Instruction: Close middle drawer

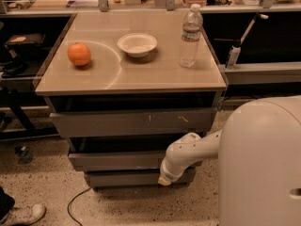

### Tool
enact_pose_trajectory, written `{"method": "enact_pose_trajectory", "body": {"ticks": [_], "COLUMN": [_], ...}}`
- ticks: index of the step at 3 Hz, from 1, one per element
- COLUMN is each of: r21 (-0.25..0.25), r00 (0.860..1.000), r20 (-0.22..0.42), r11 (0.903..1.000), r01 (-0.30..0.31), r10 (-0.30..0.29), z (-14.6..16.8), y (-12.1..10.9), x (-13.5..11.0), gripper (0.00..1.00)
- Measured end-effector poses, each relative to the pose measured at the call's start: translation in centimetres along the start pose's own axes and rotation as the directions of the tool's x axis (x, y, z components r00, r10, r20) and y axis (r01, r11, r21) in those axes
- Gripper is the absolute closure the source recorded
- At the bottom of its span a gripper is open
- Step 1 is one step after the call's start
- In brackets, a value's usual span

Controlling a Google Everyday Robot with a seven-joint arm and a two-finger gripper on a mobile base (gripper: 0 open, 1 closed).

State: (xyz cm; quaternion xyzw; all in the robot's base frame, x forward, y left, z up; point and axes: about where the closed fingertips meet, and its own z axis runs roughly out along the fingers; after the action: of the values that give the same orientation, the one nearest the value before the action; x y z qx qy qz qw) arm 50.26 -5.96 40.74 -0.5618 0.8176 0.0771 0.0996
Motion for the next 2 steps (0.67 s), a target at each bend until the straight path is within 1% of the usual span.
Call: {"method": "enact_pose_trajectory", "body": {"ticks": [1,2], "r21": [0.029,0.07], "r00": [1.0,0.999], "r20": [-0.014,-0.033], "r11": [0.9995,0.9967], "r01": [0.009,0.041], "r10": [-0.008,-0.038], "z": [-0.3,-0.8], "y": [-1.1,-4.3], "x": [-0.7,-2.8], "gripper": [0.89,1.0]}}
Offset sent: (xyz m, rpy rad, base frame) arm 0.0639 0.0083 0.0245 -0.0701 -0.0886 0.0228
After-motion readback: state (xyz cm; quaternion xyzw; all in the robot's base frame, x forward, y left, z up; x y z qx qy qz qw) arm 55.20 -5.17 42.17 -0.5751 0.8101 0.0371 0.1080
